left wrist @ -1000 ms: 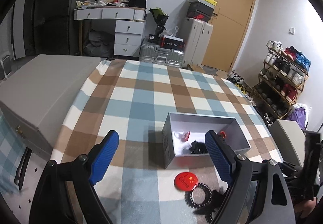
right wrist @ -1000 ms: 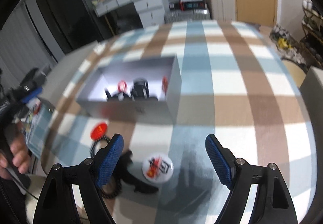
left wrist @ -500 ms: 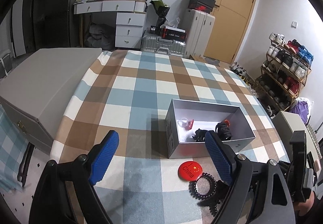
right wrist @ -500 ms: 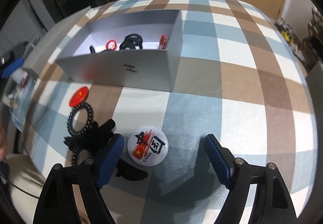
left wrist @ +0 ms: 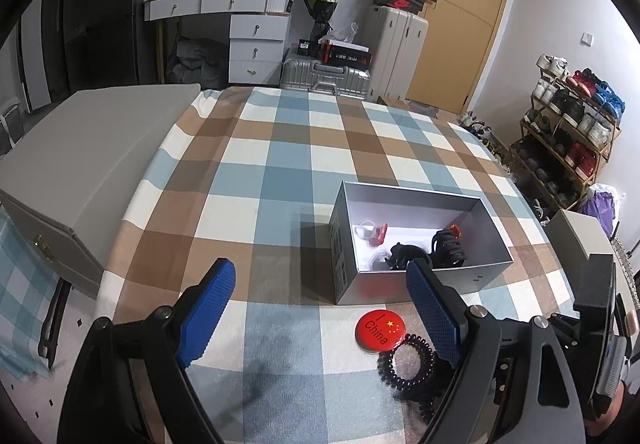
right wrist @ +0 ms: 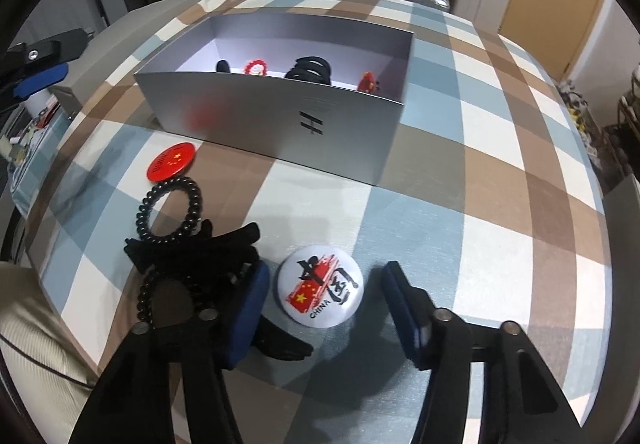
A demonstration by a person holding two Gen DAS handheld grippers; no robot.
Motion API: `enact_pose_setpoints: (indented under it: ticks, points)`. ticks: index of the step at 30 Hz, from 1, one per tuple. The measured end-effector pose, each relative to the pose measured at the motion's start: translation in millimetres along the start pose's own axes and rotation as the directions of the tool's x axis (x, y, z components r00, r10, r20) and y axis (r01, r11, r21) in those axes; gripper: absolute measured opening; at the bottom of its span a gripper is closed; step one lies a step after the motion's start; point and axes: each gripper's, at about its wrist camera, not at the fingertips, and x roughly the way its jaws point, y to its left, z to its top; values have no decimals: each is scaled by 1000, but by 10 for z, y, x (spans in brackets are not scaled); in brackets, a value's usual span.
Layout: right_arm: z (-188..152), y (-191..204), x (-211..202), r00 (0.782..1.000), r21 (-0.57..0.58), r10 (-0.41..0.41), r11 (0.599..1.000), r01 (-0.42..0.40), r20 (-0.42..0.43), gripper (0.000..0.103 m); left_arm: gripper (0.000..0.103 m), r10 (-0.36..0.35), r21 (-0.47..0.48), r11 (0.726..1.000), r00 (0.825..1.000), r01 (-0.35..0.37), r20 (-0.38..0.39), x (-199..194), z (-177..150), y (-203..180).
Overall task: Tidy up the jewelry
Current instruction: 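Move the right gripper to the white printed badge and close around it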
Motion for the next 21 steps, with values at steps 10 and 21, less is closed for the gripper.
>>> enact_pose_setpoints:
  ticks: [10,21]
  points:
    - [24,-11,-23,1000,8,13,1000,-13,2,42,84,17,9,1000,999,-16,-35,53,-33,-28]
    - [79,-290,-214,996,138,38,989,-49,81,42,84,-31,7,999,983,32,-181,324,-135,-92]
